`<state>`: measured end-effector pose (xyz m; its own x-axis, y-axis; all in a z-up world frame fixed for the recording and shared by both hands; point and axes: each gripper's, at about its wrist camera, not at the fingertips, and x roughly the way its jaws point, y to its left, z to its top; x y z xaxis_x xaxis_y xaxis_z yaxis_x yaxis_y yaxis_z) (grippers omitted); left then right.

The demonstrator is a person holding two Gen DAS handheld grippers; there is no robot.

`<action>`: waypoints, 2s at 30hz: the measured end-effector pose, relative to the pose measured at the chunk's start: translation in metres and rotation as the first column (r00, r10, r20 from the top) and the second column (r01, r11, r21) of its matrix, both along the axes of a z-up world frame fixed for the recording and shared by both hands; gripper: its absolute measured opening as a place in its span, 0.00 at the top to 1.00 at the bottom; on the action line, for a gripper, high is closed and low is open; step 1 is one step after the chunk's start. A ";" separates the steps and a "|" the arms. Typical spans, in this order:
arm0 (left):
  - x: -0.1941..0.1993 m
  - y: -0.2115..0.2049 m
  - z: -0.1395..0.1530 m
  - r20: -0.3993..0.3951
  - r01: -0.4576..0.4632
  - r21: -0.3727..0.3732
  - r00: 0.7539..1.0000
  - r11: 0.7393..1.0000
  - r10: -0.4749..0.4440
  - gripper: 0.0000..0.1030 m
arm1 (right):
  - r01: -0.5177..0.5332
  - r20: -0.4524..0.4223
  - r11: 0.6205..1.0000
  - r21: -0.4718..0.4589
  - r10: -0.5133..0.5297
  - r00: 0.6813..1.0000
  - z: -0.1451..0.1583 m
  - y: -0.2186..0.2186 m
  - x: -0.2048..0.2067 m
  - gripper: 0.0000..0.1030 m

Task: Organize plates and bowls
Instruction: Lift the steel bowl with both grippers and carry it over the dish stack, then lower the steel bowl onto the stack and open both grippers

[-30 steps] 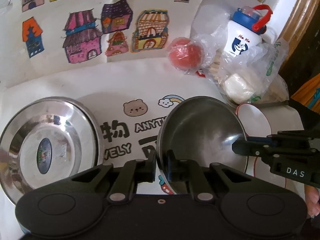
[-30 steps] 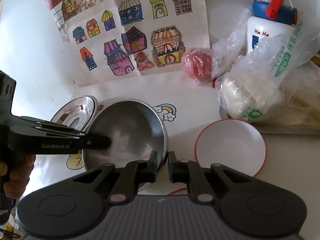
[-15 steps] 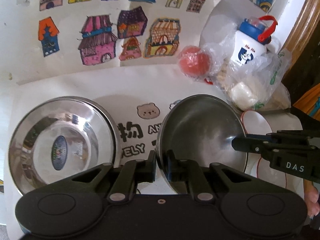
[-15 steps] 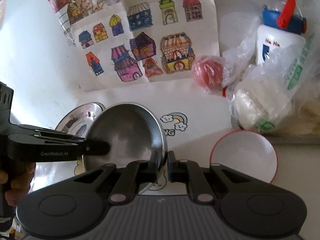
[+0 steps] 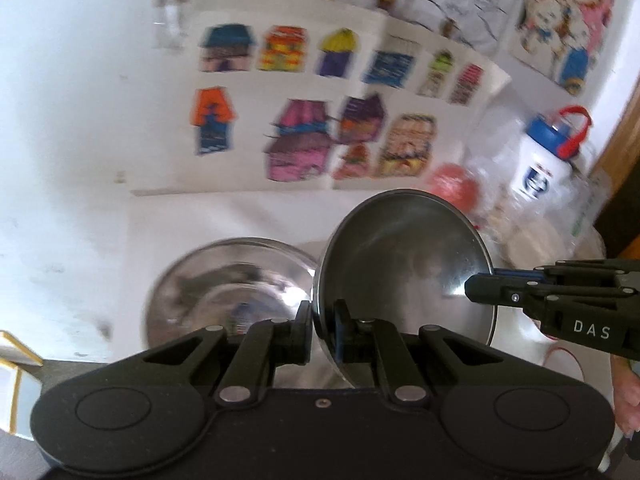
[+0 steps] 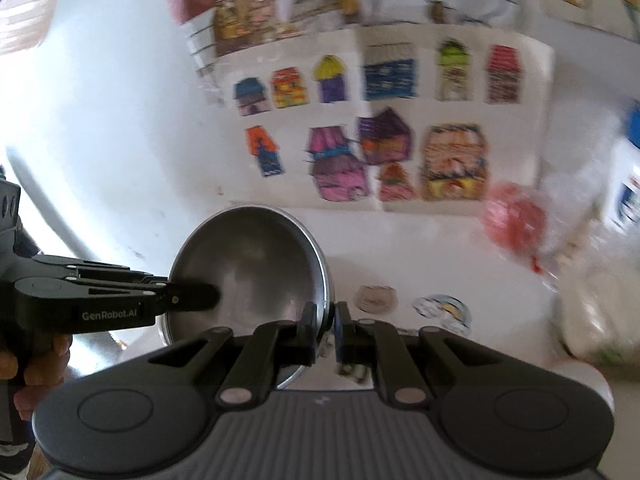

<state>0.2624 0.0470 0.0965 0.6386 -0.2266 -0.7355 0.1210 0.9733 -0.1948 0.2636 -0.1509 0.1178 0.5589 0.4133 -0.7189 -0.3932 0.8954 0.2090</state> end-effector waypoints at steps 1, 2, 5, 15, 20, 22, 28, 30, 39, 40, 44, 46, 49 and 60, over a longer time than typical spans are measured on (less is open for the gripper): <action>-0.001 0.006 0.001 0.001 -0.013 0.003 1.000 1.000 0.013 0.90 | -0.013 0.001 1.000 -0.003 0.013 1.000 0.001 0.008 0.002 0.91; -0.001 0.012 0.002 0.000 -0.026 0.004 1.000 1.000 0.026 0.90 | -0.024 0.001 1.000 -0.004 0.024 1.000 0.002 0.015 0.005 0.91; -0.002 0.029 0.002 -0.007 -0.060 0.005 0.998 0.998 0.060 0.89 | -0.054 -0.007 0.999 -0.008 0.054 0.999 0.001 0.034 0.011 0.91; 0.005 0.066 -0.013 -0.063 -0.124 0.030 0.990 0.992 0.126 0.89 | -0.123 -0.077 0.992 -0.038 0.120 0.990 -0.023 0.080 0.031 0.91; 0.016 0.075 -0.028 -0.110 -0.123 0.012 0.986 0.992 0.123 0.89 | -0.128 -0.115 0.990 -0.063 0.121 0.986 -0.032 0.089 0.042 0.91; 0.019 0.078 -0.034 -0.129 -0.124 0.001 0.984 0.992 0.123 0.88 | -0.129 -0.128 0.989 -0.074 0.119 0.985 -0.035 0.092 0.046 0.91; 0.028 0.083 -0.042 -0.152 -0.128 -0.015 0.981 0.992 0.124 0.88 | -0.128 -0.141 0.988 -0.089 0.114 0.983 -0.038 0.096 0.053 0.90; 0.030 0.083 -0.042 -0.156 -0.126 -0.016 0.980 0.992 0.122 0.88 | -0.130 -0.145 0.987 -0.091 0.116 0.983 -0.037 0.096 0.053 0.90; 0.033 0.084 -0.043 -0.164 -0.121 -0.022 0.980 0.992 0.116 0.86 | -0.133 -0.159 0.988 -0.081 0.119 0.980 -0.033 0.093 0.053 0.89; 0.033 0.084 -0.044 -0.162 -0.124 -0.022 0.980 0.992 0.118 0.85 | -0.133 -0.160 0.988 -0.080 0.119 0.980 -0.033 0.092 0.053 0.88; 0.033 0.084 -0.043 -0.149 -0.131 -0.017 0.981 0.991 0.127 0.81 | -0.129 -0.150 0.988 -0.080 0.116 0.982 -0.031 0.091 0.053 0.84; 0.033 0.084 -0.041 -0.137 -0.133 -0.017 0.982 0.991 0.130 0.74 | -0.123 -0.141 0.988 -0.088 0.110 0.984 -0.030 0.090 0.052 0.82; 0.031 0.084 -0.038 -0.118 -0.142 -0.001 0.983 0.990 0.141 0.68 | -0.114 -0.121 0.990 -0.083 0.103 0.987 -0.026 0.086 0.050 0.80; -0.001 0.071 -0.015 -0.001 -0.140 0.015 0.990 0.990 0.140 0.27 | -0.082 -0.020 0.996 -0.033 0.082 0.996 0.004 0.047 0.015 0.36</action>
